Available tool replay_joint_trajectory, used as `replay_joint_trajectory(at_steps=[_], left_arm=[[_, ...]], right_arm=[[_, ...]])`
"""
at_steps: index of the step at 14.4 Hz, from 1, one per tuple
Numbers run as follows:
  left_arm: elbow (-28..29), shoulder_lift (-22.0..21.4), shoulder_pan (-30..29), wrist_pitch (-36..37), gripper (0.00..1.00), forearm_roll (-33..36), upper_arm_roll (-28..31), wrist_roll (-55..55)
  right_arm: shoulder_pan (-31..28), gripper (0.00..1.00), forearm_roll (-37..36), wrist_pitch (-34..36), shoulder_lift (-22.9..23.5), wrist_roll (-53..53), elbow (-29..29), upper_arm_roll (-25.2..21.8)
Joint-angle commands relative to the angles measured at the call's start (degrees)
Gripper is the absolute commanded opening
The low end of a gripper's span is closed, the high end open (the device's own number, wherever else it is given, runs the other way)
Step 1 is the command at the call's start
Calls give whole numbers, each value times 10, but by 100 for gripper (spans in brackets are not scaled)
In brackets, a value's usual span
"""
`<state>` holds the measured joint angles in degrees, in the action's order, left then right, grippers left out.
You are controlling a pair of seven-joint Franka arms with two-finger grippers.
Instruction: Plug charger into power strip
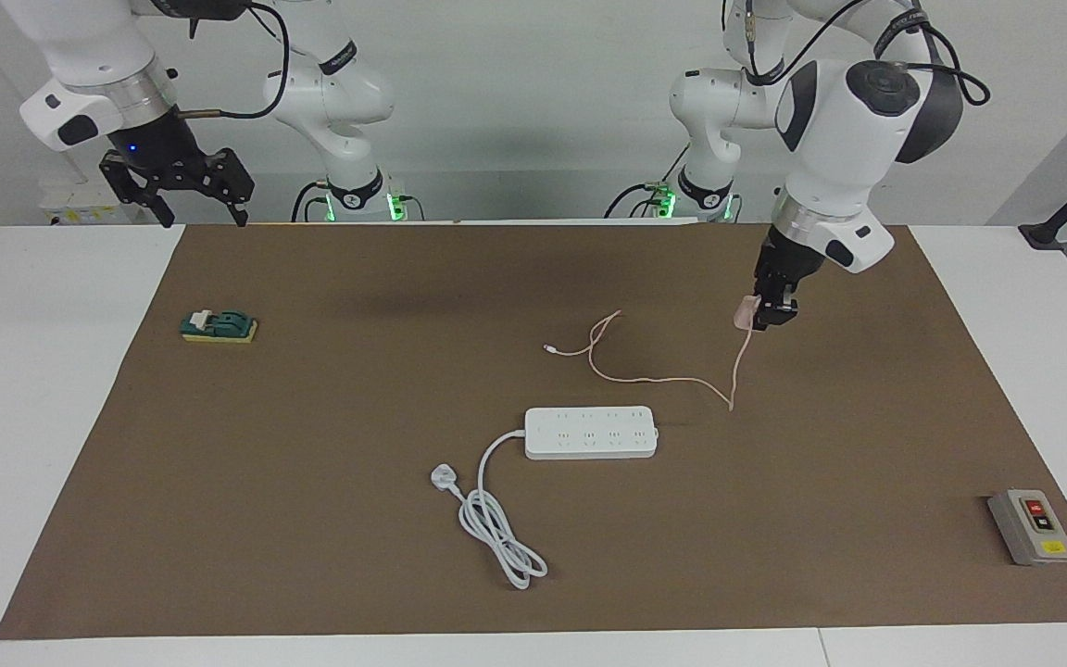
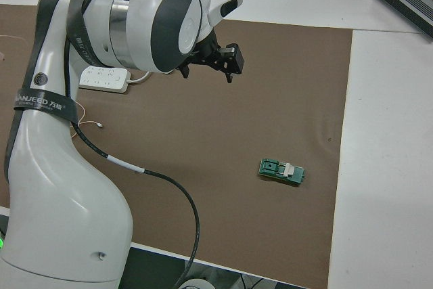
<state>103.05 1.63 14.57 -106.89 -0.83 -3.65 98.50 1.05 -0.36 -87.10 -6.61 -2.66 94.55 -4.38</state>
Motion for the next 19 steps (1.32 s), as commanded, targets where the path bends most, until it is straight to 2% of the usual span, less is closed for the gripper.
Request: replay_joint_trajectory(at_steps=[1,4,6,8,11,13,15,19], left_arm=[[6,24,42,-3,0,14,8,118],[-1,53,67,-54,0,11,7,203],[-26,79,75,-58,0,8,4,202],[-79,136,76,-52,0,11,4,202],[-126,176,71,-35,0,42,3,183],[-136,194,72,-36,0,47,0,152],[-186,244,75,-31,0,44,-2,151],[-173,252,83,-73,0,36,-10,147]], right_arm=[[-10,100,-7,-5,-13,8,16,10],[-7,100,-9,-5,-14,8,16,10],[-5,100,-9,-5,-14,9,16,10],[-5,100,-9,-5,-14,9,17,10],[-10,100,-10,-4,-14,7,16,10],[-17,100,-10,-1,-14,5,17,9],[-20,100,-10,-1,-14,5,16,9],[-16,100,-10,-2,-14,6,16,9]])
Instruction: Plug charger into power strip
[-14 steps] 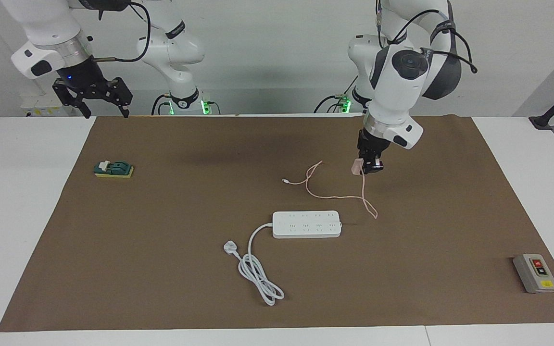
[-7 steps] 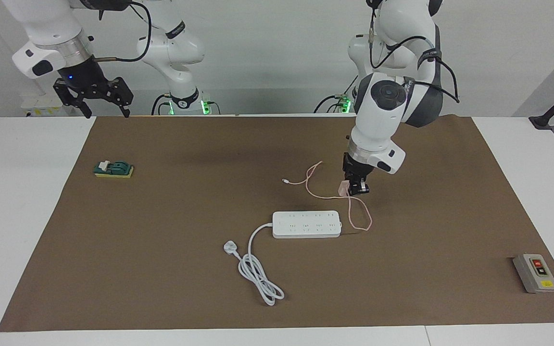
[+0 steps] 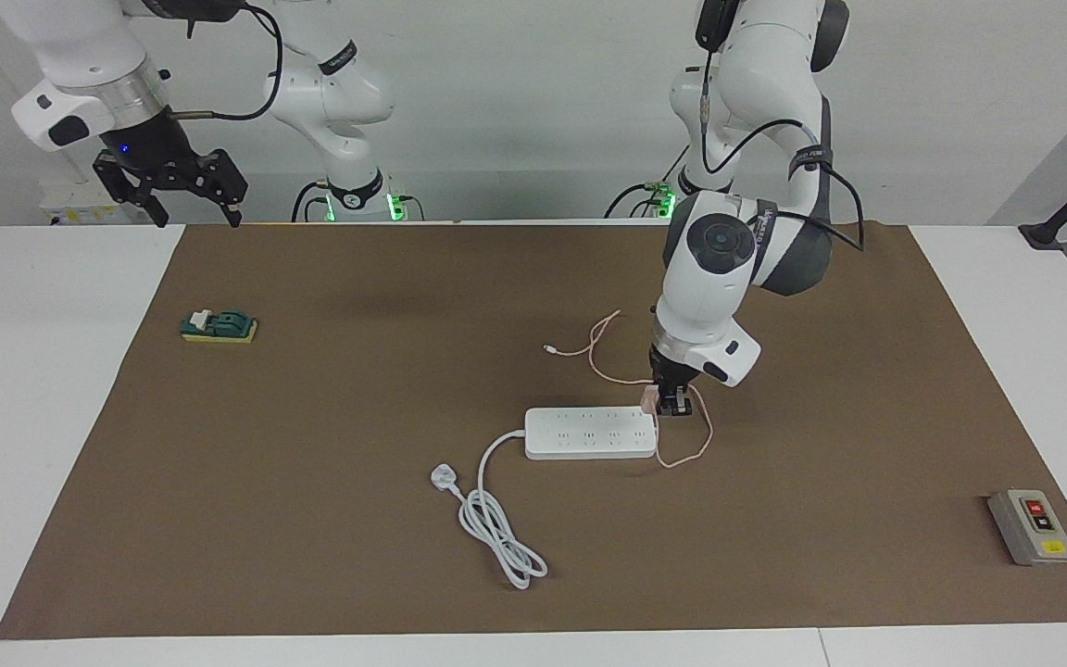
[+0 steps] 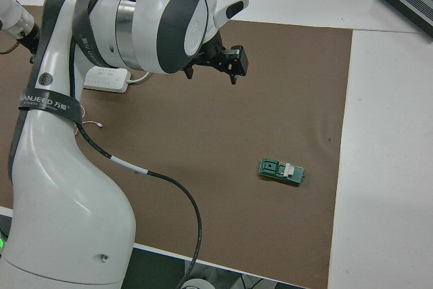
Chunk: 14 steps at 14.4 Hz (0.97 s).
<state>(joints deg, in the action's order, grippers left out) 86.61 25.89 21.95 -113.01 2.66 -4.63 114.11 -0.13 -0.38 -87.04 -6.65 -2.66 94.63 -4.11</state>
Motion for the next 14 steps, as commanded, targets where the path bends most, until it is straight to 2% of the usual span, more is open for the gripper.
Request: replay_joint_trajectory(at_steps=[1,7,10,14], left_arm=[[0,7,10,-18,0,1,-1,-13],[56,-7,8,-45,0,-5,-4,-89],[98,-21,7,-91,0,-6,-4,-91],[109,-25,5,-92,0,-6,-3,-83]], right_arm=[[-5,100,-9,-2,-13,5,15,8],[-5,100,-9,-2,-13,5,15,7],[-5,100,-9,-2,-13,5,14,8],[-6,100,-9,-2,-13,5,13,8]])
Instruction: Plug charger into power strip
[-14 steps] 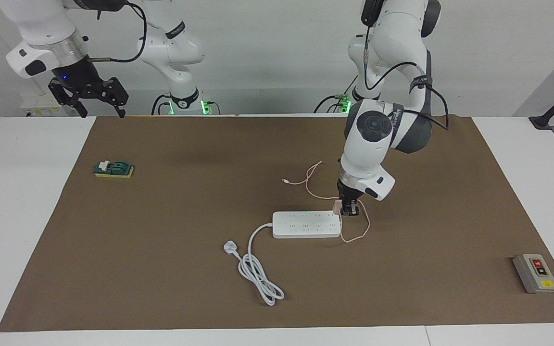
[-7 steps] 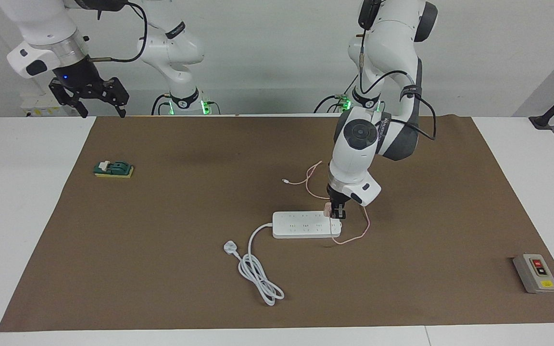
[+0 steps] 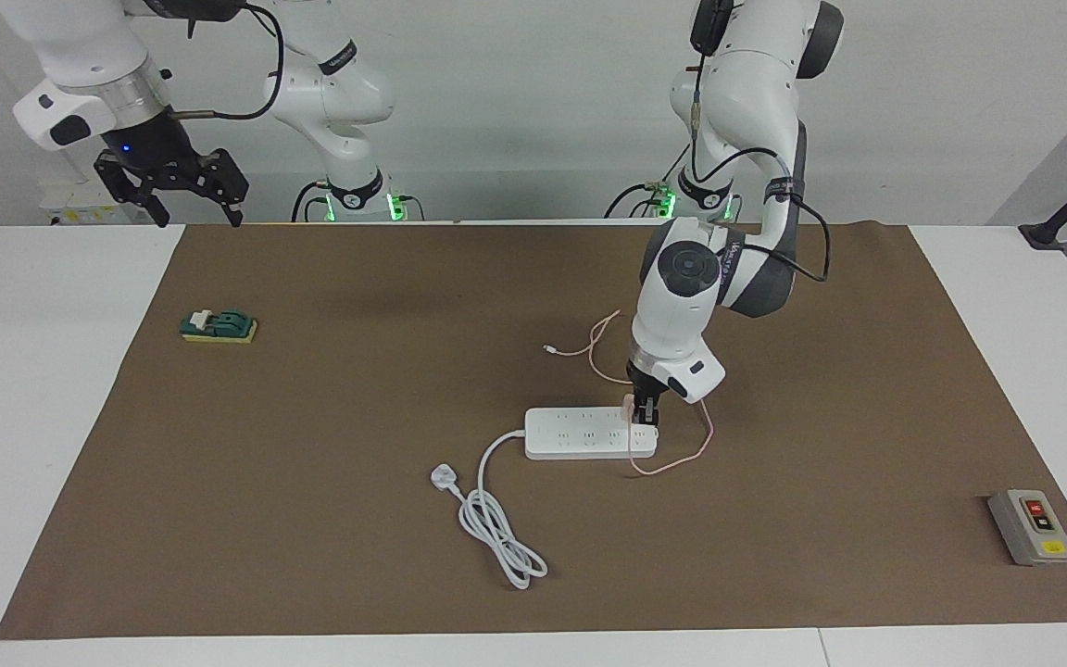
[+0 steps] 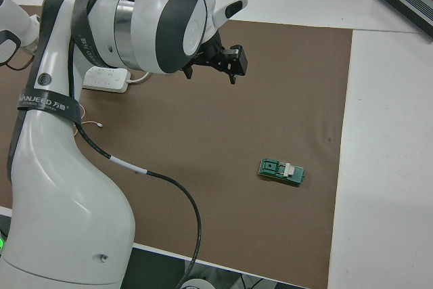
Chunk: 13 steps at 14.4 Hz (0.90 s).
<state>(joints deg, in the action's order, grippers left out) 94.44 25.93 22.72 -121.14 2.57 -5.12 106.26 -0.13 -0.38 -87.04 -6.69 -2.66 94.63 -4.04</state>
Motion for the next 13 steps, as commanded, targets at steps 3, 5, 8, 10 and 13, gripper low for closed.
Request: replay_joint_trajectory(at_steps=[3,5,8,10,13], left_arm=[[43,-30,-3,-9,0,-5,2,-2],[43,-31,-3,-9,0,-6,2,-1],[54,-35,-5,-14,0,-6,2,-2],[55,-35,-5,-16,0,-6,2,-2],[60,-35,-5,-17,0,-5,2,-3]], right_arm=[[-7,100,-9,-2,-12,5,13,6],[-6,100,-9,-3,-12,5,13,7],[-7,100,-9,-2,-12,5,13,6],[-7,100,-9,-3,-12,5,13,6],[-7,100,-9,-2,-12,5,13,6]])
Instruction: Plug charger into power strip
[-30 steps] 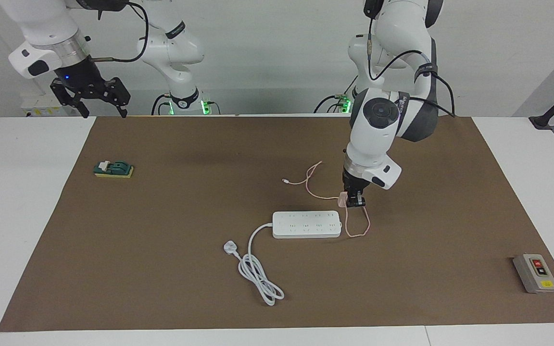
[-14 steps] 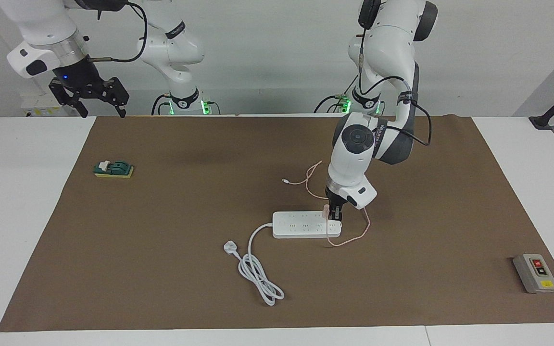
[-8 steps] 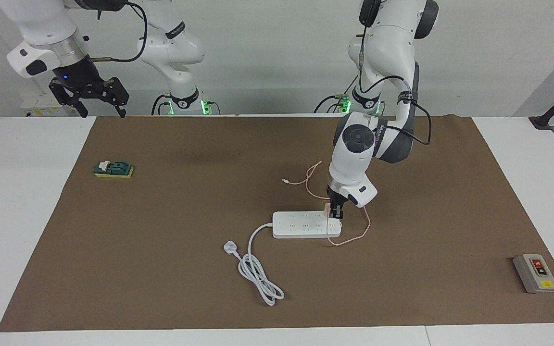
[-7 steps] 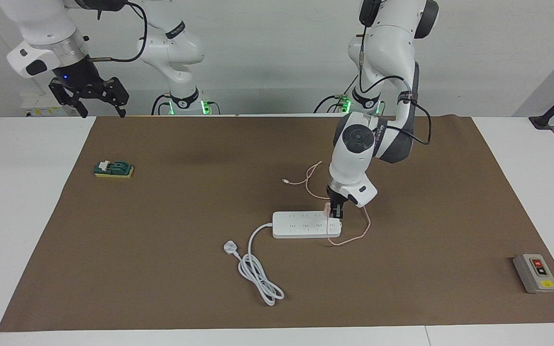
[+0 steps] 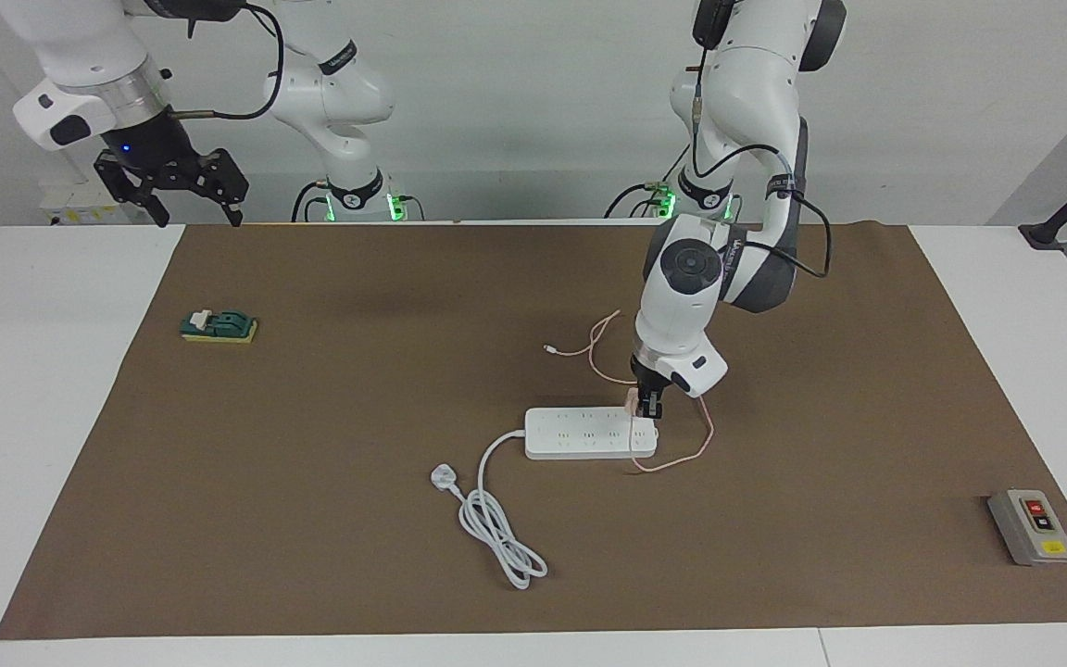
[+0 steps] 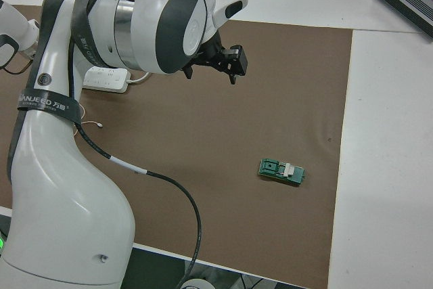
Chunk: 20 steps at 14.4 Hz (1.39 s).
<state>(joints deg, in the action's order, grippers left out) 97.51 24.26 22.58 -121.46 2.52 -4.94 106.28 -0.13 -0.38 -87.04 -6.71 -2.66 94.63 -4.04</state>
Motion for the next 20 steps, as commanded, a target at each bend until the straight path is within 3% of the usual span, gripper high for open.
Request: replay_joint_trajectory(at_steps=[1,20], left_arm=[[30,-19,-3,-14,0,-5,0,-4],[32,-17,-5,-32,0,-5,0,-11]], right_arm=[[-7,100,-9,-2,-12,5,13,7],[-8,100,-9,-4,-12,5,13,6]])
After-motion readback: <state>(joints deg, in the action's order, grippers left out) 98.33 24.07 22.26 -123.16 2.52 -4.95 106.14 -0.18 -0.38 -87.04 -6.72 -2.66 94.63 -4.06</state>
